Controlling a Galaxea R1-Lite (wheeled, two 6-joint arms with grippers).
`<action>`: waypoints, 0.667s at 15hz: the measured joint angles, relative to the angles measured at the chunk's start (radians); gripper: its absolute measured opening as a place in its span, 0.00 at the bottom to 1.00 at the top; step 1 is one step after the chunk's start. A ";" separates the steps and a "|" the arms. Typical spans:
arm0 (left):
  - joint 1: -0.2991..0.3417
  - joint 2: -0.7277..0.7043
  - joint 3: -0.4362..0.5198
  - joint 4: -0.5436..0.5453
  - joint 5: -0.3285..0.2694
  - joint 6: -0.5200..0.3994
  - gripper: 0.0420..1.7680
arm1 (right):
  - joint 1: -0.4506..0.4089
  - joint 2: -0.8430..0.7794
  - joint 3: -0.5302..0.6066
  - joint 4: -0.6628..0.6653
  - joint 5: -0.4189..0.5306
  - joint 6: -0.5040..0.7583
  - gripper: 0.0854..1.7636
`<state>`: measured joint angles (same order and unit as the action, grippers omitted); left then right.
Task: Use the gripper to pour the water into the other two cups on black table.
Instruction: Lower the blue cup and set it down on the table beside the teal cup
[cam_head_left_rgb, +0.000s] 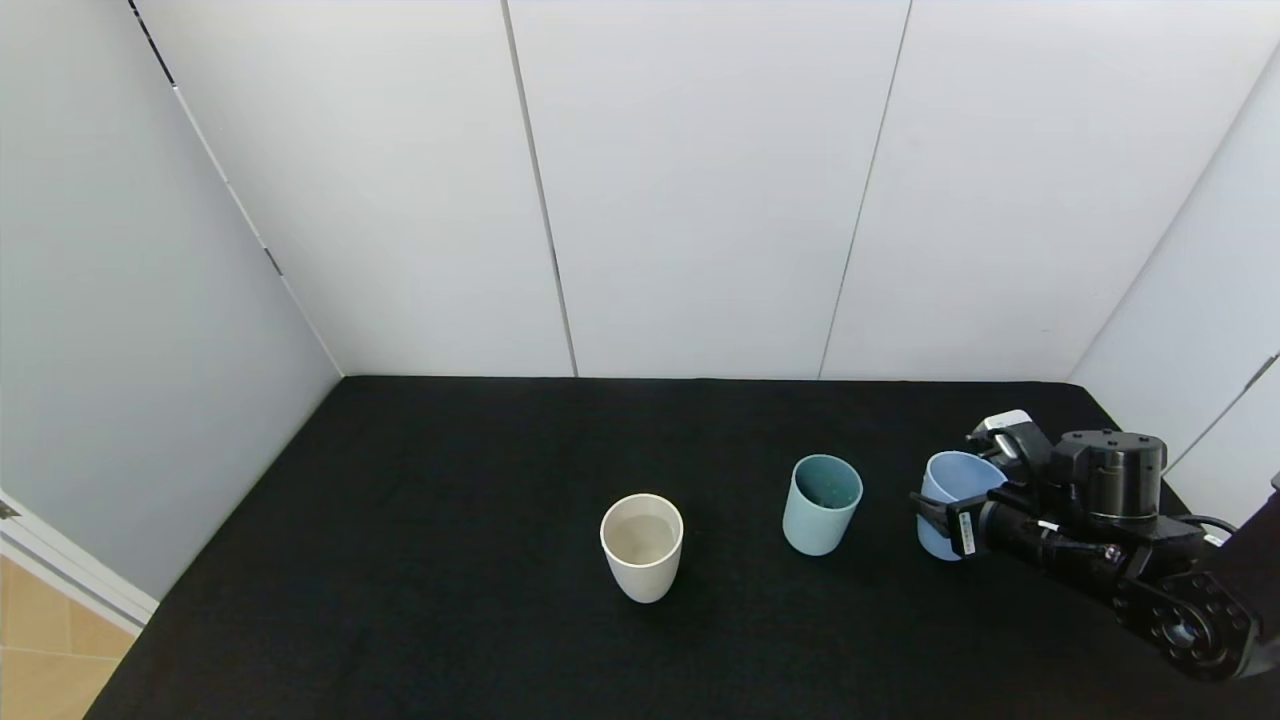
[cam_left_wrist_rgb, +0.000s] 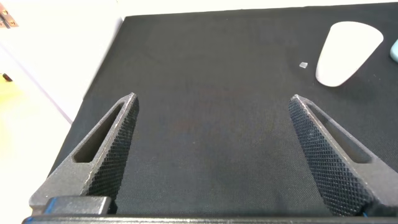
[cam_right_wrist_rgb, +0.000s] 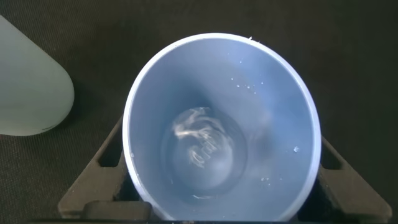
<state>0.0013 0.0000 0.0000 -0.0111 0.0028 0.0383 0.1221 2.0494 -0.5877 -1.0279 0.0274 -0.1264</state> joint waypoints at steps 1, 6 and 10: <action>0.000 0.000 0.000 0.000 0.000 0.000 0.97 | 0.002 0.002 0.000 0.000 0.000 -0.001 0.73; 0.000 0.000 0.000 0.000 0.000 0.000 0.97 | 0.004 0.010 0.001 -0.001 -0.001 -0.001 0.73; 0.000 0.000 0.000 0.000 0.000 0.000 0.97 | 0.005 0.010 0.003 0.000 -0.002 -0.002 0.81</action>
<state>0.0013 0.0000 0.0000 -0.0111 0.0028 0.0383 0.1268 2.0596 -0.5849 -1.0281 0.0257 -0.1283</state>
